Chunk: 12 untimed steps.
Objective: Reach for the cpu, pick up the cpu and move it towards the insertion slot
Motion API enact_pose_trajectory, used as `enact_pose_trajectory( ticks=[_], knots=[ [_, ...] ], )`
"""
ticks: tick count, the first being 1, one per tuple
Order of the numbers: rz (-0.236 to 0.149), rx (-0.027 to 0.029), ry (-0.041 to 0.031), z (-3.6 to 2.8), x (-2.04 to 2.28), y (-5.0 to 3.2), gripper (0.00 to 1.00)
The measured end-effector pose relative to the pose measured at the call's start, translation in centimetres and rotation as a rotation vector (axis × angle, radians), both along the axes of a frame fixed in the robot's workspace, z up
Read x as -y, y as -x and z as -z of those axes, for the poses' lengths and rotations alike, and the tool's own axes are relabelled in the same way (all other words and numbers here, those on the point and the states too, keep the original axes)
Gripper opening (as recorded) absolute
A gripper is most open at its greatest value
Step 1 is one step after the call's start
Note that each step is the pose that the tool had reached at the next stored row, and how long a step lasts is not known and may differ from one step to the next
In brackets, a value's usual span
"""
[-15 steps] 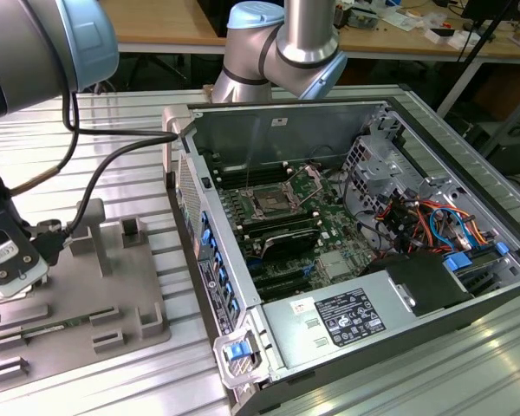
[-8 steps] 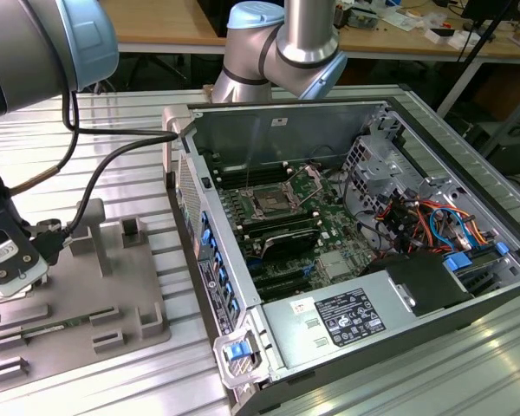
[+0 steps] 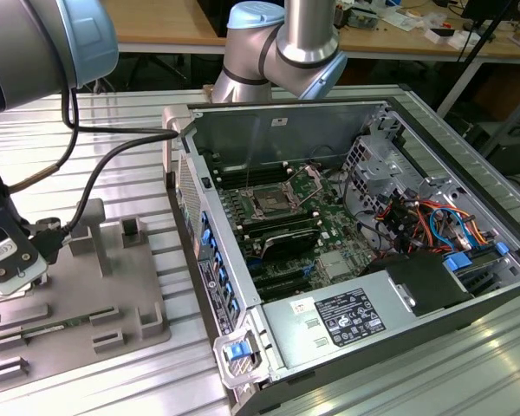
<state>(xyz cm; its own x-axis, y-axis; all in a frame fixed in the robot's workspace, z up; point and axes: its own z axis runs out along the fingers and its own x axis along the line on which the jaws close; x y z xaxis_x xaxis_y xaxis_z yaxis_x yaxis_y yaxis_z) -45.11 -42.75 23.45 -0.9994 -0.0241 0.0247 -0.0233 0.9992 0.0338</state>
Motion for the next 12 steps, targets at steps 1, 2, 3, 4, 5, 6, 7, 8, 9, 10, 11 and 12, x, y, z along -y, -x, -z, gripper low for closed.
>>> enact_pose_trajectory(
  ticks=[1, 2, 3, 4, 5, 6, 7, 8, 9, 10, 11, 12],
  knots=[
    [0.000, 0.0000, 0.0000, -0.03, 0.00, 0.00, 0.55],
    [0.000, -0.0001, 0.0001, -0.05, 0.00, 0.00, 0.55],
    [0.000, -0.0001, 0.0000, -0.06, 0.00, 0.00, 0.55],
    [0.000, 0.0000, 0.0000, -0.06, 0.00, 0.00, 0.55],
    [0.000, -0.0001, 0.0000, -0.09, 0.00, 0.00, 0.55],
    [0.000, 0.0000, 0.0000, -0.09, 0.00, 0.00, 0.55],
    [0.000, 0.0000, 0.0000, -0.10, 0.00, 0.00, 0.55],
    [0.000, 0.0000, 0.0000, -0.10, 0.00, 0.00, 0.55],
    [0.000, -0.0001, 0.0000, -0.13, 0.00, 0.00, 0.55],
    [0.000, -0.0001, 0.0000, -0.15, 0.00, 0.00, 0.55],
    [0.000, 0.0000, 0.0000, -0.18, 0.00, 0.00, 0.55],
    [0.000, -0.0001, 0.0000, -0.20, 0.00, 0.00, 0.55]
  ],
)
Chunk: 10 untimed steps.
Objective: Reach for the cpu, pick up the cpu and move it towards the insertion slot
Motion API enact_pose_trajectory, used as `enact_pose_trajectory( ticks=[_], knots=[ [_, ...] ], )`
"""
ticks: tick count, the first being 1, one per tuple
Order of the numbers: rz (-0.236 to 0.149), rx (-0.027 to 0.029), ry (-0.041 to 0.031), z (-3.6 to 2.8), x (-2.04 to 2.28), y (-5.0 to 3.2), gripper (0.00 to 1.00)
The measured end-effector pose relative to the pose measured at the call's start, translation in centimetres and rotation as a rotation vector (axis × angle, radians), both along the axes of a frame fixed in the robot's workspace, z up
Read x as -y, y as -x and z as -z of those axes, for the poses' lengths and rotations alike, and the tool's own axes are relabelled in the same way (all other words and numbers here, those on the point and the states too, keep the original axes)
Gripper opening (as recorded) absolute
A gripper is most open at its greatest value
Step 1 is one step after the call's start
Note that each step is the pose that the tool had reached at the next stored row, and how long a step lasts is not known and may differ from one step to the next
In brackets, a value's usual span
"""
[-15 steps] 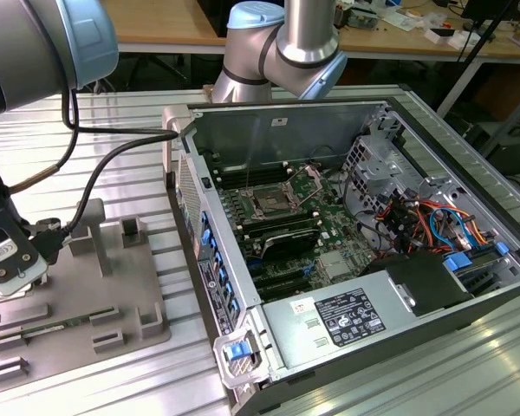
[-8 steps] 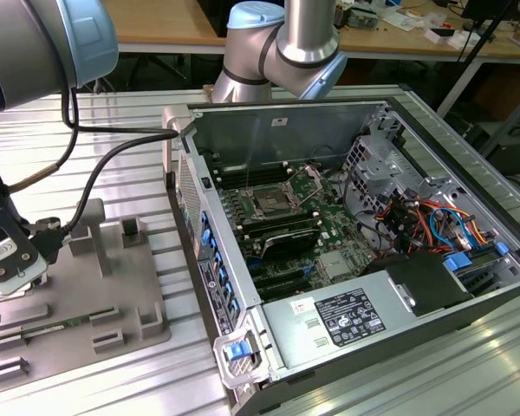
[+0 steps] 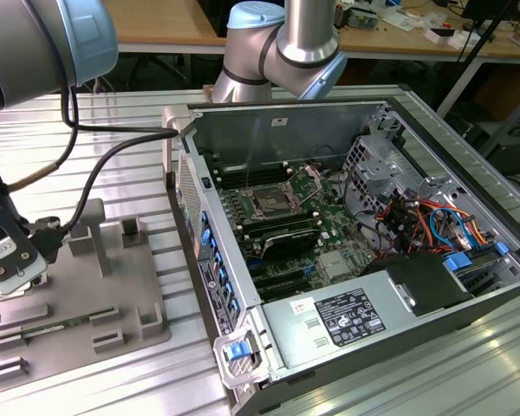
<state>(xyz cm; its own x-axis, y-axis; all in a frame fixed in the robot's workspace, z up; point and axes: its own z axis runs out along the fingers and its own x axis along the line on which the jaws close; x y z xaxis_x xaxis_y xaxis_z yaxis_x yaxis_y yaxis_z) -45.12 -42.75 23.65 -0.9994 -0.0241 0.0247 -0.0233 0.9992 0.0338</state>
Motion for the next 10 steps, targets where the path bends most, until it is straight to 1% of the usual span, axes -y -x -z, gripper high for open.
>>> enact_pose_trajectory(
  ticks=[10],
  knots=[
    [0.000, 0.0000, 0.0000, -0.24, 0.00, 0.00, 0.55]
  ],
)
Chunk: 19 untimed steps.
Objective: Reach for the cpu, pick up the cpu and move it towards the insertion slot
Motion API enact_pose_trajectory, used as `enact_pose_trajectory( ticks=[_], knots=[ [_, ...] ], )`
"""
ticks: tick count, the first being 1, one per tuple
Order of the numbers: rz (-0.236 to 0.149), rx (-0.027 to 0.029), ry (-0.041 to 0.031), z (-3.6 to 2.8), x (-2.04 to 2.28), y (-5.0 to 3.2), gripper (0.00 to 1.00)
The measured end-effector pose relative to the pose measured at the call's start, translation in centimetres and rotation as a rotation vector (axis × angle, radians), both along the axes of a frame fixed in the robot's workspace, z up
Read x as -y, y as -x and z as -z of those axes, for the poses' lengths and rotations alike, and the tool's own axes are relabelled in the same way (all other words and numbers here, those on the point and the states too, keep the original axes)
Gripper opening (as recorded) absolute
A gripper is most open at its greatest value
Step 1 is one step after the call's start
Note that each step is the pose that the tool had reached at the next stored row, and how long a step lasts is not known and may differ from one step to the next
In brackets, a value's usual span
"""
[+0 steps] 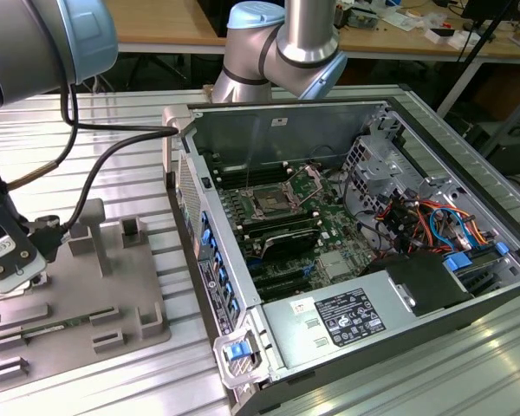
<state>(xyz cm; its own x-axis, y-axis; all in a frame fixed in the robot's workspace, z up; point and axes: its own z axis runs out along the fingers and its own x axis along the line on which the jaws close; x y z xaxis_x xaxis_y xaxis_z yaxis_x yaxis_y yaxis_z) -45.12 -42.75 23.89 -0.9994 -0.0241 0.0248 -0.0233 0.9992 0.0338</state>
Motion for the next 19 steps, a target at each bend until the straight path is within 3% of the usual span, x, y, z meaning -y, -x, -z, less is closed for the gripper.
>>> enact_pose_trajectory(
  ticks=[19],
  knots=[
    [0.000, -0.0001, 0.0001, -0.55, 0.00, 0.00, 0.55]
  ],
)
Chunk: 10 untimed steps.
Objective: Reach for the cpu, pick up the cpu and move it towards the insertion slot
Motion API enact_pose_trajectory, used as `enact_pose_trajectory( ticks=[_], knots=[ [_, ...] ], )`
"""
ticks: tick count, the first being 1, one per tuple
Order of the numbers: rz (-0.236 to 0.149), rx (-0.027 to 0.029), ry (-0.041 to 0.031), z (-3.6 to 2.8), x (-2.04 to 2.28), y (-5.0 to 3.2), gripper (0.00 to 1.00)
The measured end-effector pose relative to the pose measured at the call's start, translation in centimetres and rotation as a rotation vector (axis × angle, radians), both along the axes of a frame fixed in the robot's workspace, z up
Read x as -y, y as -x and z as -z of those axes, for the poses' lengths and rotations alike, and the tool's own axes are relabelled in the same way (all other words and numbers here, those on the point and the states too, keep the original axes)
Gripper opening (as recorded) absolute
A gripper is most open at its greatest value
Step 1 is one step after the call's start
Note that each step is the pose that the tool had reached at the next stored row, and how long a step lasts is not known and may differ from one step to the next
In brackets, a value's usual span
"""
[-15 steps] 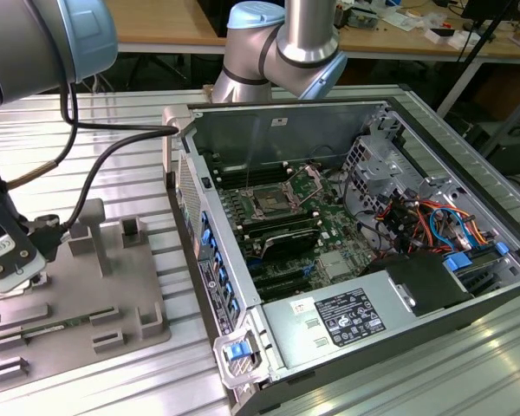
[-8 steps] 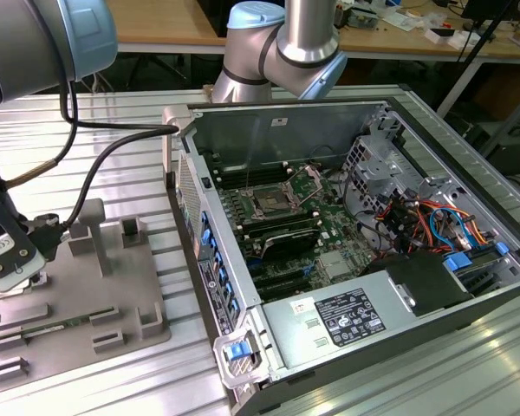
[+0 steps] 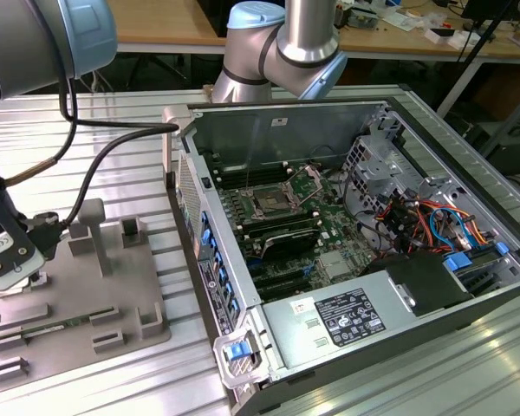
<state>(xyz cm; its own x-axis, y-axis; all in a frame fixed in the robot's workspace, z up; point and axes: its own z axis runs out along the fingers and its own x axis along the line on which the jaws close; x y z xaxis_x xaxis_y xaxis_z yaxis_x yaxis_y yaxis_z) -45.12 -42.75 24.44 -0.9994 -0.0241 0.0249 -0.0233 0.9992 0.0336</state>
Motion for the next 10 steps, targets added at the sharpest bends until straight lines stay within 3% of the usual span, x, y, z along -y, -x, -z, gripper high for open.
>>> enact_pose_trajectory(
  ticks=[10],
  knots=[
    [0.000, 0.0002, -0.0002, -0.51, 0.00, 0.00, 0.55]
  ],
)
